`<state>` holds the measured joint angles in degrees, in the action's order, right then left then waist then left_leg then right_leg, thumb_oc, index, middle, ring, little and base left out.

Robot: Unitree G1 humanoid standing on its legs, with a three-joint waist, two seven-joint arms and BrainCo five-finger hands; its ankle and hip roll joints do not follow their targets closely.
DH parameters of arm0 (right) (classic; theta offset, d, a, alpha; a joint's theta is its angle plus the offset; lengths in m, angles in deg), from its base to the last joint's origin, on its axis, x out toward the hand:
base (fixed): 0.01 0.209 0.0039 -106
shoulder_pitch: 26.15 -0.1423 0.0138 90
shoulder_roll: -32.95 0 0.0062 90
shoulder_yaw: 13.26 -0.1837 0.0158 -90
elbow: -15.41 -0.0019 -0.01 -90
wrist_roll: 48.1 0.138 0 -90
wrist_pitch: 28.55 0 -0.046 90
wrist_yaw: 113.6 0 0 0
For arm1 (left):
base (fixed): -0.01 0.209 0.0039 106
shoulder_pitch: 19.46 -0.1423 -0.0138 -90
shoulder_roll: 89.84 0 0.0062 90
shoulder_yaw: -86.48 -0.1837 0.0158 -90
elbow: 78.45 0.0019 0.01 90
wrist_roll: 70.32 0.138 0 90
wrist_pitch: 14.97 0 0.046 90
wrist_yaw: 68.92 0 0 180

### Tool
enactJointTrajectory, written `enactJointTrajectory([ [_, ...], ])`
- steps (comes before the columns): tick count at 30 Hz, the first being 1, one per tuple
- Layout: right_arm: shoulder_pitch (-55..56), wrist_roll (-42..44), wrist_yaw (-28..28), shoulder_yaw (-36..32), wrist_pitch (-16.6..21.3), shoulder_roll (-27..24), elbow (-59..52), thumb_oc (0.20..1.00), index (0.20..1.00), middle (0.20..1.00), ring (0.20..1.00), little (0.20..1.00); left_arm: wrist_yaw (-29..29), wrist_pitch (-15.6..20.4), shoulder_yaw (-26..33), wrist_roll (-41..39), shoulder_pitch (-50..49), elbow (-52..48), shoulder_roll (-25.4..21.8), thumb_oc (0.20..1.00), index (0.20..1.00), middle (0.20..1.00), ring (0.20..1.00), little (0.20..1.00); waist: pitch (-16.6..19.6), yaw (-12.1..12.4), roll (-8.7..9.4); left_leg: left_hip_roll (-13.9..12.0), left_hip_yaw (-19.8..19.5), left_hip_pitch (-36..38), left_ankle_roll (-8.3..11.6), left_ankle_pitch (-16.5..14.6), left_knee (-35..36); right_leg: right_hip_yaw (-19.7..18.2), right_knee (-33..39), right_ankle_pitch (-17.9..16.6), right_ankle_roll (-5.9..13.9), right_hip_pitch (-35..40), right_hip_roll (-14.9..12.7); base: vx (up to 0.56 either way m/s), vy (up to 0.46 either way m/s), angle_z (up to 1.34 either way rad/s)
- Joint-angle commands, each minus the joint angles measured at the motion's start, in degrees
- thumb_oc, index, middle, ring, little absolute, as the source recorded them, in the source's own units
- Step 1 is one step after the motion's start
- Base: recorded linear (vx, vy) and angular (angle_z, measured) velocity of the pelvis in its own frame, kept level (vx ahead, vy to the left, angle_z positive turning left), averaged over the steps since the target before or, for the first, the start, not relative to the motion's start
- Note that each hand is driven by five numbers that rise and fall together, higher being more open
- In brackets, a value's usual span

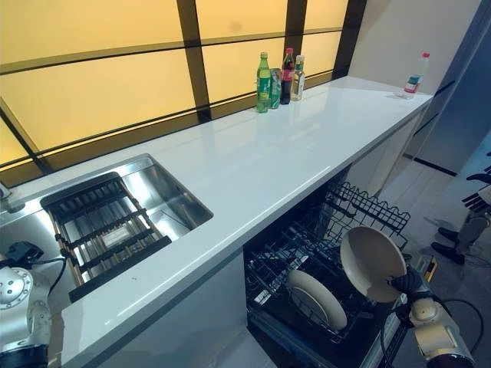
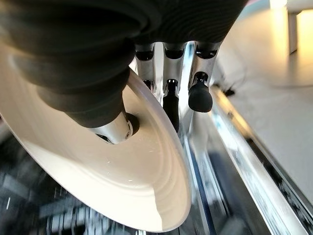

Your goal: Pick up plates and place into dishwasher.

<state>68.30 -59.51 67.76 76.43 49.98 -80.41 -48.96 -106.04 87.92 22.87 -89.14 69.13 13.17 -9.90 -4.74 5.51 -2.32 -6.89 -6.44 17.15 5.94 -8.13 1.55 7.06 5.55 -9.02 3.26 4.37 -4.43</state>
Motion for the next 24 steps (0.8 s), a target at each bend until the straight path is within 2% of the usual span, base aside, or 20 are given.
enactJointTrajectory([
  [1,-5.2,-2.8,2.8,4.4,4.4,-5.1,0.5,0.2,0.2,0.2,0.2,0.2,1.4,1.3,-2.6,3.6,-1.6,1.3,-5.4,1.0,1.0,1.0,1.0,1.0,1.6,0.4,1.46,-3.1,-0.6,-9.1,4.91,13.0,3.1,2.7,-0.7,7.1,3.0,5.3,-2.8,0.08,0.041,0.08],
  [6,-5.6,-4.0,2.9,7.8,6.0,-5.2,4.8,0.2,0.2,0.2,0.2,0.2,1.5,1.3,-3.2,3.9,-3.0,0.5,-5.1,1.0,1.0,1.0,1.0,1.0,0.7,0.9,0.96,-2.7,-1.2,-8.7,4.91,13.2,3.4,2.9,-0.6,6.9,3.26,6.0,-3.2,0.07,0.049,0.06],
  [11,-5.1,-6.5,0.0,8.7,6.5,-5.3,6.4,0.2,0.2,0.2,0.2,0.2,2.0,1.0,-3.7,3.8,-4.5,-0.4,-5.2,1.0,1.0,1.0,1.0,1.0,0.0,1.1,0.32,-2.2,-1.5,-8.2,4.84,13.1,3.4,3.1,-0.7,6.7,3.71,6.7,-4.0,0.08,0.062,0.1],
  [20,-3.1,-15.7,-18.3,1.9,2.5,-5.4,2.4,0.2,0.2,0.2,0.2,0.2,2.2,1.3,-3.1,3.9,-7.5,-0.8,-4.9,1.0,1.0,1.0,1.0,1.0,-0.2,0.2,-0.39,-1.5,-1.7,-6.3,3.81,12.0,3.4,2.3,-0.8,6.6,4.51,8.1,-4.6,0.08,0.033,0.03],
  [24,-3.0,-18.1,-23.8,-0.8,3.1,-6.4,2.2,0.2,0.2,0.2,0.2,0.2,2.8,1.0,-3.3,3.9,-8.0,-0.8,-5.0,1.0,1.0,1.0,1.0,1.0,0.1,0.2,-0.61,-1.2,-1.9,-5.7,3.41,11.6,3.4,2.3,-1.0,6.6,4.75,8.4,-4.9,0.08,0.027,0.03],
])
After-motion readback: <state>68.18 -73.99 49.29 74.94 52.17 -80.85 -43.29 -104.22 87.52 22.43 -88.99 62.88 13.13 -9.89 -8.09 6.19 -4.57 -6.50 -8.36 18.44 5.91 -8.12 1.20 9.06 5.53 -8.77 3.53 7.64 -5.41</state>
